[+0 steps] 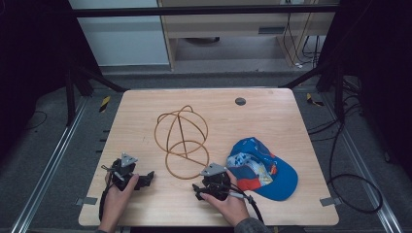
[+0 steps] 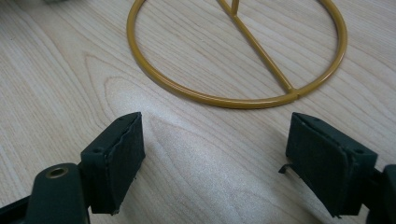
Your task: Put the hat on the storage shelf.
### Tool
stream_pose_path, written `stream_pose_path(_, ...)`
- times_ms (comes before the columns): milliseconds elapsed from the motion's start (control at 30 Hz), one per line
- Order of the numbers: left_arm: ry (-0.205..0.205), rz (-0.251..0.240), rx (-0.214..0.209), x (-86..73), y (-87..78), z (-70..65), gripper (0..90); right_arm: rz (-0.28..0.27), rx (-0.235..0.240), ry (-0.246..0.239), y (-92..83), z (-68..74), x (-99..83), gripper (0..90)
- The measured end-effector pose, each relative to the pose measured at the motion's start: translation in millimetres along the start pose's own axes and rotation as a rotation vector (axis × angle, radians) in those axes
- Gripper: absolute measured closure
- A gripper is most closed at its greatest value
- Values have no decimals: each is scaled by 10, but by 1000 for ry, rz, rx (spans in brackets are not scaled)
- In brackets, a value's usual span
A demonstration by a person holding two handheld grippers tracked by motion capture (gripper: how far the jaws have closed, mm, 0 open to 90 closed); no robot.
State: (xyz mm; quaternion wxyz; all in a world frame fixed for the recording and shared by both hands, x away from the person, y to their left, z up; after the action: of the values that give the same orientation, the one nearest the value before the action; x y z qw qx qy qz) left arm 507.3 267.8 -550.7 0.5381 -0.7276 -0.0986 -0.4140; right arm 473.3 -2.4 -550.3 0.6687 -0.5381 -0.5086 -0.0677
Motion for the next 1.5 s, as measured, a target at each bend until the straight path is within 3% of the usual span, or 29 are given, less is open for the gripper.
stream_pose_path(167,0,0,0,0,0,-1,0,22,15,-16,-78,33,62,155)
stream_pose_path(367,-1,0,7,-5,-5,-6,0,3,50,-70,-402,-20,326,117)
stream_pose_path(500,-12,-4,11,-9,-5,-17,0,-15,48,-107,-689,-184,494,111)
stream_pose_path(567,-11,-4,12,-9,-5,-16,0,-32,32,-125,-945,-415,602,111)
stream_pose_path(633,-13,-7,12,-8,-3,-18,0,-32,24,-127,-1004,-477,617,111)
stream_pose_path(700,-12,-6,11,-8,-4,-18,0,-32,1,-132,-1160,-656,639,121)
stream_pose_path(933,-11,-4,10,-9,-6,-19,0,18,-111,-107,-1595,-1385,471,170)
stream_pose_path(1067,-10,-4,7,-6,-2,-21,0,72,-120,-90,-1701,-1690,273,258)
stream_pose_path(1133,-10,-4,6,-5,-1,-21,0,88,-127,-87,-1719,-1793,200,302)
stream_pose_path(1233,-10,-4,7,-6,-1,-21,0,125,-93,-92,-1724,-1917,93,371)
stream_pose_path(1500,-10,-4,7,-6,-1,-22,0,214,-29,-126,-1576,-1944,-5,477)
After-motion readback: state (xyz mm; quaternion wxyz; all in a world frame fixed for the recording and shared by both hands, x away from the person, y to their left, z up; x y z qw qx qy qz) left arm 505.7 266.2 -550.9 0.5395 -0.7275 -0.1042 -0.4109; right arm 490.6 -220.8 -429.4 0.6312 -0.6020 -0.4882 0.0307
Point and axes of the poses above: each handheld gripper's, and its own axes: y roughly forward along the jaws, x roughly out of its top, z roughly to its left, the point moved 6 cm from there along y, roughly forward along the jaws, and after that the axes turned 8 degrees about -x, right-handed, at the moved point
